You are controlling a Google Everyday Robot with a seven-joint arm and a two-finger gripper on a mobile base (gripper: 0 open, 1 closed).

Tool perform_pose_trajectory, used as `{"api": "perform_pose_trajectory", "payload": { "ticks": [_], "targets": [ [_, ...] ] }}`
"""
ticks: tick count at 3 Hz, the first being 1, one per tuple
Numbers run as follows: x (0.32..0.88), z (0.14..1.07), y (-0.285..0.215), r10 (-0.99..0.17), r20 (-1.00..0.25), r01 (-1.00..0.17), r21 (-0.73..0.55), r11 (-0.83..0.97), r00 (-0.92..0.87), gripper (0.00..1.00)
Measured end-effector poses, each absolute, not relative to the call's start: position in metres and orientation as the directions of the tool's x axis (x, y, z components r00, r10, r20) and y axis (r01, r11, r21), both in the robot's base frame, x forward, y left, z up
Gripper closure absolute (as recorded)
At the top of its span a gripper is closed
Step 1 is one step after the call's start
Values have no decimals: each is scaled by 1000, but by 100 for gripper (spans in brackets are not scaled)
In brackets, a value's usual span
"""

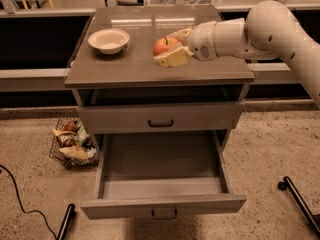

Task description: Place apple into middle drawer

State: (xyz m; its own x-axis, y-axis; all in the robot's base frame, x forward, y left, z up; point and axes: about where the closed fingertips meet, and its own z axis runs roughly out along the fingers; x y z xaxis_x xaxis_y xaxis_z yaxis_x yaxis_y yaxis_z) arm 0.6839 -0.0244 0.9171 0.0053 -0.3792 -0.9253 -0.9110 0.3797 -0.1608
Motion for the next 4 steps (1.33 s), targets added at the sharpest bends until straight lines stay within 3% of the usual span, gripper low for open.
{"api": "perform_pose_trajectory", "payload": {
  "ticks": [1, 2, 4],
  "targets": [
    [619, 880, -31, -542, -840, -959, -176, 223, 28, 100],
    [581, 817, -29, -581, -813, -973, -92, 211, -49, 100],
    [570, 798, -24, -592, -803, -979, -64, 195, -66, 100]
  ]
}}
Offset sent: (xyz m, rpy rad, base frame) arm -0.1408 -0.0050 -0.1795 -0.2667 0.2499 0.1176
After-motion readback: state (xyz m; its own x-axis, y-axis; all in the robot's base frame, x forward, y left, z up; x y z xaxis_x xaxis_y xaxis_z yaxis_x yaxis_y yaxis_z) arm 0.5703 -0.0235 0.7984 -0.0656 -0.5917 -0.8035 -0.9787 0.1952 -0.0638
